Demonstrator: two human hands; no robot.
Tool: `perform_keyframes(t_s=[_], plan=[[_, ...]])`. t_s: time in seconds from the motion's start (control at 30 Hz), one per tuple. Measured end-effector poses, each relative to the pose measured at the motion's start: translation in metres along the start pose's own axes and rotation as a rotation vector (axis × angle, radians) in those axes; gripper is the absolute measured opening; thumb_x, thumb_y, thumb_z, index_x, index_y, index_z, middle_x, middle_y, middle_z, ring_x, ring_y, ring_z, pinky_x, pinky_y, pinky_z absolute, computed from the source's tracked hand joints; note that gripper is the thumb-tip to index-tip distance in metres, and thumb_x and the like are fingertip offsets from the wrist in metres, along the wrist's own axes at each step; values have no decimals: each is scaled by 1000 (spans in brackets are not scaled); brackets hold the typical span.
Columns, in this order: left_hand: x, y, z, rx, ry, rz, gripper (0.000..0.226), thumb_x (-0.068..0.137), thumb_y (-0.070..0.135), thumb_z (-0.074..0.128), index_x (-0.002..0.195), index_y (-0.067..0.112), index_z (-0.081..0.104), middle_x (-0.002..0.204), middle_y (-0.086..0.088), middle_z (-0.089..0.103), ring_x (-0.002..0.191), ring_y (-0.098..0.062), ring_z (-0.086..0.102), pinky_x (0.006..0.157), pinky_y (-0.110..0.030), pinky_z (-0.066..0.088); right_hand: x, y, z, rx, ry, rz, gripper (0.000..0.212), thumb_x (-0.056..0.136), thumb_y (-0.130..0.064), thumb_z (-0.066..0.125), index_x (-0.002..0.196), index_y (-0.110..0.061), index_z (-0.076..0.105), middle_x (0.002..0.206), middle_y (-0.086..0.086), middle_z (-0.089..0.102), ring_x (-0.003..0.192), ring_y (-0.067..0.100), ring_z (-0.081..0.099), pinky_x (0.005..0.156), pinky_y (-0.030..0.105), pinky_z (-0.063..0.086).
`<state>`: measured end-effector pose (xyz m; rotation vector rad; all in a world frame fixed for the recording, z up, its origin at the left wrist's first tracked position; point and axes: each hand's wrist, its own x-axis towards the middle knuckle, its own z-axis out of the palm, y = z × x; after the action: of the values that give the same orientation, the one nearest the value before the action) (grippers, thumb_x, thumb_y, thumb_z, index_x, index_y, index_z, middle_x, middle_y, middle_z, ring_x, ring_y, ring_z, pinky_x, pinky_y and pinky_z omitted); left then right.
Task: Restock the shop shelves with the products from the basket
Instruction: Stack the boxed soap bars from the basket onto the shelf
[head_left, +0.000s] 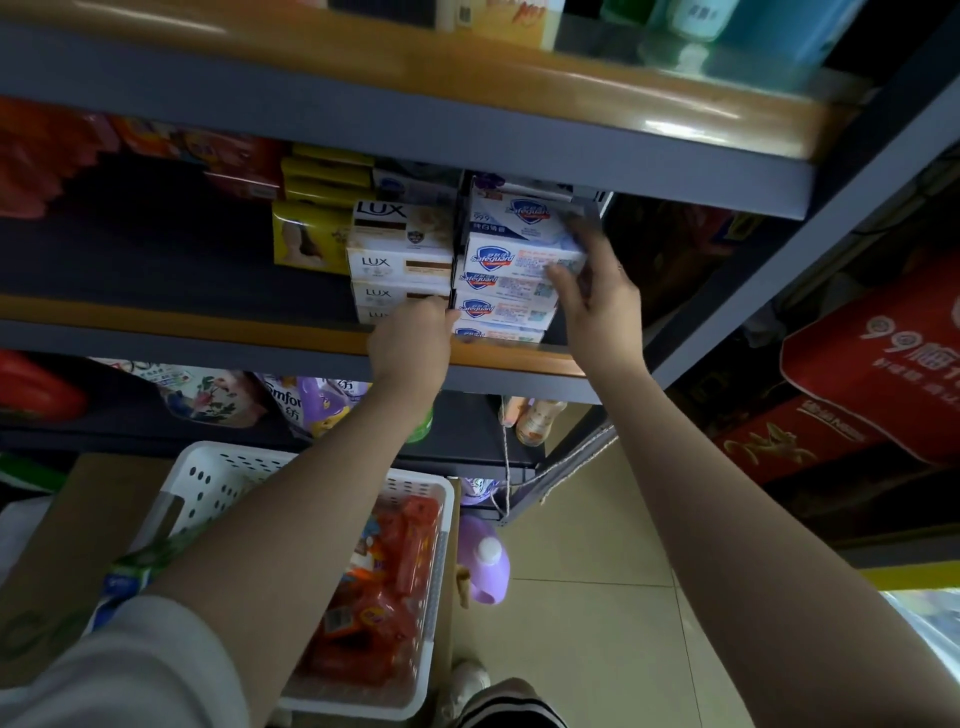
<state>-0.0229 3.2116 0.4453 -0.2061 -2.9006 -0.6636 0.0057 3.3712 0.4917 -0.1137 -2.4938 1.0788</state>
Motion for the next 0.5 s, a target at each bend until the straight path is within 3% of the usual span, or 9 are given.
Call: perform_keyframes(t_s=[0.13,0.37,0.5], plan=[[1,3,1,33,18,-2,33,98,27,40,94,1,61,89,-18,67,81,-34,62,57,-32,35,3,-2,5,-36,21,41,45,94,-29,49,138,-26,37,110,10,65,93,26,64,78,46,54],[1,1,-2,119,3,80,36,97,33,41,100,3,60,88,-17,67,81,-35,62,56,-32,35,7,-9,10,-224,47,88,45,94,-37,48,135,-22,37,114,13,60,98,32,61,71,39,49],[4,-5,-4,130,-26,162,39,92,39,49,101,3,60,89,-18,68,82,-35,63,58,-31,37,5,-3,5,-111,-2,58,55,92,-31,54,142,-26,29,119,9,62,99,26,61,79,41,54]])
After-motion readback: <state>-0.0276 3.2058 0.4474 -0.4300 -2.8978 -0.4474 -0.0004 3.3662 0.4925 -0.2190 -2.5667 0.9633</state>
